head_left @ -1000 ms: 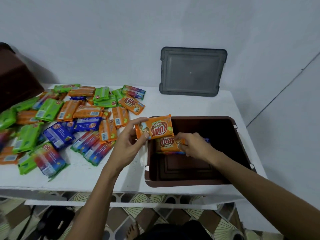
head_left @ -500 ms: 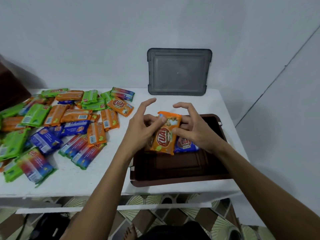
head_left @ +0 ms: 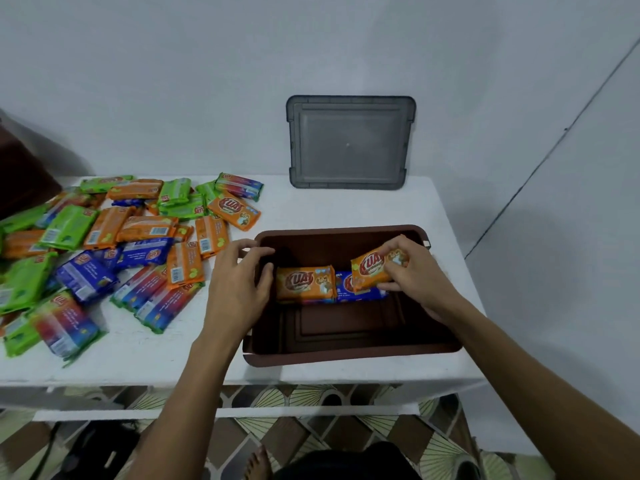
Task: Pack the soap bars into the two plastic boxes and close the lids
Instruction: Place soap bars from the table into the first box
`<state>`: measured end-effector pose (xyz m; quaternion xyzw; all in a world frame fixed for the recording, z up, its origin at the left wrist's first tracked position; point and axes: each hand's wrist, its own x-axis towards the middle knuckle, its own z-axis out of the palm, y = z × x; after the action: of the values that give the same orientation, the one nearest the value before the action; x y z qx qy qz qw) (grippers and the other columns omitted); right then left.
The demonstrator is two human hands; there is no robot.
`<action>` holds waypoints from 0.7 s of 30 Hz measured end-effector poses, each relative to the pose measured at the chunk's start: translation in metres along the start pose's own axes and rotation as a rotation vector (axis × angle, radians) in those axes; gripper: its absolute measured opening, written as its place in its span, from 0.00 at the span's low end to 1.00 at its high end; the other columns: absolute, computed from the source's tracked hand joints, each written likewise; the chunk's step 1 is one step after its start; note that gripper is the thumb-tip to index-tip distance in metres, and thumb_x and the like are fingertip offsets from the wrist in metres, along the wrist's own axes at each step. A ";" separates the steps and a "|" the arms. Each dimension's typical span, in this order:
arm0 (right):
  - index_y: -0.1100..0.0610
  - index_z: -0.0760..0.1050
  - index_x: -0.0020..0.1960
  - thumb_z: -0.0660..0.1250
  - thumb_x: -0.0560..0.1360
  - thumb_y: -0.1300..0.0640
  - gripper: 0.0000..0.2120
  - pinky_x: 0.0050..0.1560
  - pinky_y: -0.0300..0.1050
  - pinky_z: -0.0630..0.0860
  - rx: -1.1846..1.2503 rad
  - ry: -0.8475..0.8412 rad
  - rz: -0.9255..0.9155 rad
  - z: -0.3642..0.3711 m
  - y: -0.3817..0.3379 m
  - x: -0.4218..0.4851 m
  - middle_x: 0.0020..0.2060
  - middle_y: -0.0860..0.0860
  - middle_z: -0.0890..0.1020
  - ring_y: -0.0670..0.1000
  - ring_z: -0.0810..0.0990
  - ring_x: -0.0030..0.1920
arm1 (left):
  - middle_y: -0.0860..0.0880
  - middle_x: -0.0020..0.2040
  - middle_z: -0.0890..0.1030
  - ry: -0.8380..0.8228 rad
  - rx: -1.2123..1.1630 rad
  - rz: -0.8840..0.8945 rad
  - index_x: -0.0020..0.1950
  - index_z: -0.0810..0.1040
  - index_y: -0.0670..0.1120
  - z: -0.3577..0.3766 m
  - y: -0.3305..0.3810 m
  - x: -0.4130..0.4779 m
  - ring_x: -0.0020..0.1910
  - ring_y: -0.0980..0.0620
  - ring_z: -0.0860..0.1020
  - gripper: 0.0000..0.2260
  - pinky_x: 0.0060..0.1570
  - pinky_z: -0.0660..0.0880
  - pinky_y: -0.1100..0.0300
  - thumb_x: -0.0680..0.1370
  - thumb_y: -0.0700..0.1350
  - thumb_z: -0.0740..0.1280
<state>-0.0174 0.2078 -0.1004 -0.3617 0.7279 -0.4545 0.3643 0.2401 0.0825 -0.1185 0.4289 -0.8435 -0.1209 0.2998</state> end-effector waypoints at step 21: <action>0.52 0.75 0.56 0.60 0.79 0.49 0.11 0.35 0.44 0.69 -0.911 0.066 -0.559 0.055 -0.051 0.026 0.41 0.49 0.82 0.52 0.80 0.42 | 0.54 0.61 0.75 -0.005 -0.238 -0.182 0.63 0.76 0.52 -0.010 -0.039 -0.008 0.55 0.56 0.75 0.12 0.49 0.74 0.60 0.80 0.49 0.64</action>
<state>0.0273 0.1468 -0.0763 -0.6488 0.7385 -0.1833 0.0125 0.2751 0.0660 -0.1320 0.4647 -0.7815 -0.2479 0.3343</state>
